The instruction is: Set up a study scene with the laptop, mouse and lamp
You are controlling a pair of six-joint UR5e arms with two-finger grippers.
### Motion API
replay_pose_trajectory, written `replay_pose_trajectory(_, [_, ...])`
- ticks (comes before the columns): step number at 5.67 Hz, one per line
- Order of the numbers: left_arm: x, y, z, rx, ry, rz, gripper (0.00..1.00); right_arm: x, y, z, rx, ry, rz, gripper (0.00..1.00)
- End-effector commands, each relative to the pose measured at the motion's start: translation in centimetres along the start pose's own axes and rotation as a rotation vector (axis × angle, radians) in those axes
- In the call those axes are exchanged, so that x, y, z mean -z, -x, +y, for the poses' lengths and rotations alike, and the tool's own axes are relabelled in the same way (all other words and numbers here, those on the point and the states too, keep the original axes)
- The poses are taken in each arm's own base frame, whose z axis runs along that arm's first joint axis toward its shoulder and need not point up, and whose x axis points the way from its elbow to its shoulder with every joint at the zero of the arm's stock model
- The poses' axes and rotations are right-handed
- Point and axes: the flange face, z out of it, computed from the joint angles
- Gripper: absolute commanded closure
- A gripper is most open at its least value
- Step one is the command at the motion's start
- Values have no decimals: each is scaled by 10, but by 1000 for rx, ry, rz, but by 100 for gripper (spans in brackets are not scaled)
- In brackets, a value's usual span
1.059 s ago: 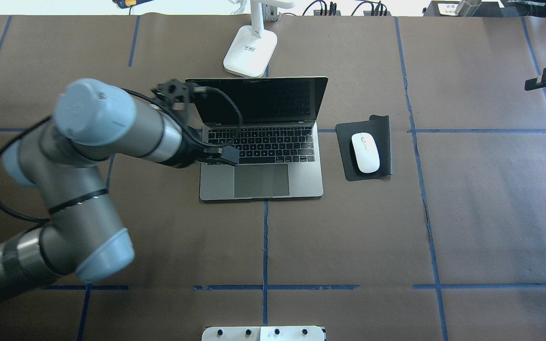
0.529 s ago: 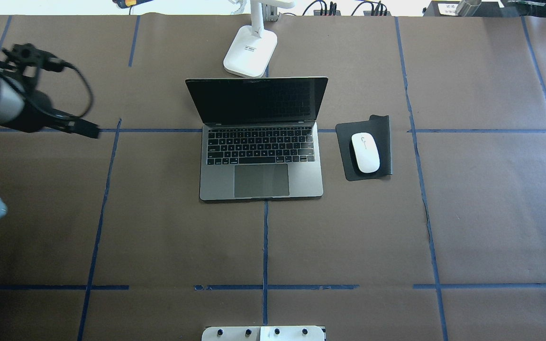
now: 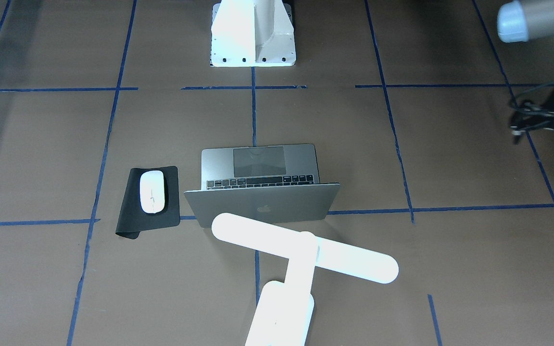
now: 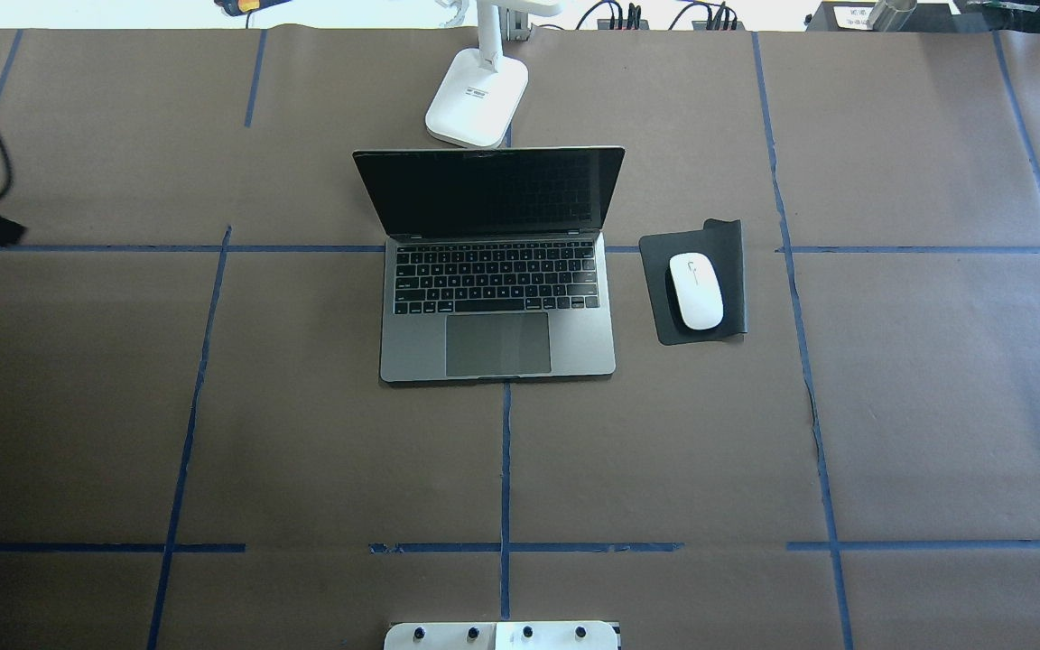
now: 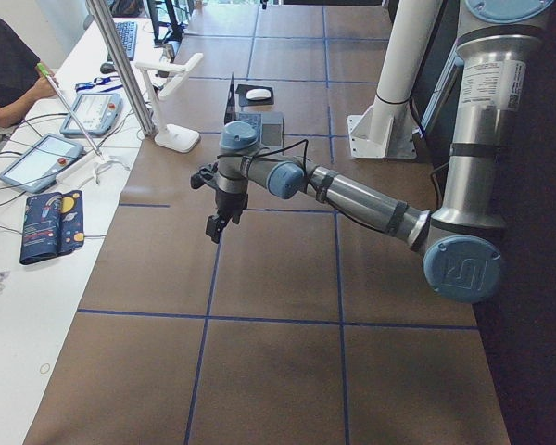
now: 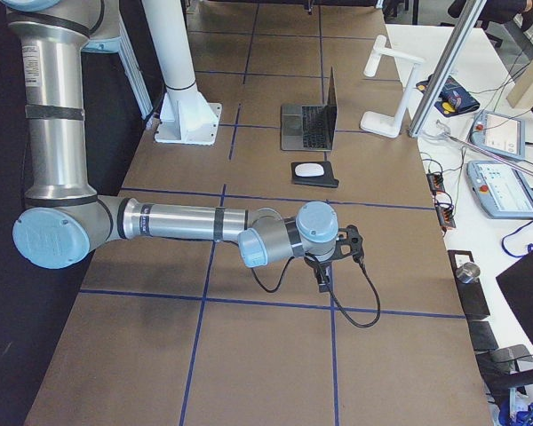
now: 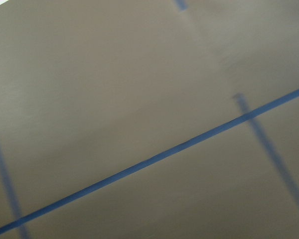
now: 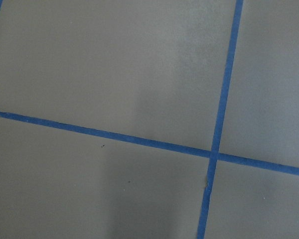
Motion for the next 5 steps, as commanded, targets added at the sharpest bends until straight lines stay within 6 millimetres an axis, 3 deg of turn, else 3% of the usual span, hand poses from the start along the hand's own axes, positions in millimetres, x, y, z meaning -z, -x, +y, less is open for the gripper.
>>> replay_pose_trajectory(1, [7,99,72,198,123,163,0,2,-18,13,7,50,-14,0])
replay_pose_trajectory(2, [-28,127,141,344,186,298,0,-4,-23,23,0,78,-14,0])
replay_pose_trajectory(3, [-53,133,179,292,213,323,0,-7,-29,34,18,98,-17,0])
replay_pose_trajectory(5, [-71,139,187,315,244,340,0,-15,-45,69,24,129,-20,0])
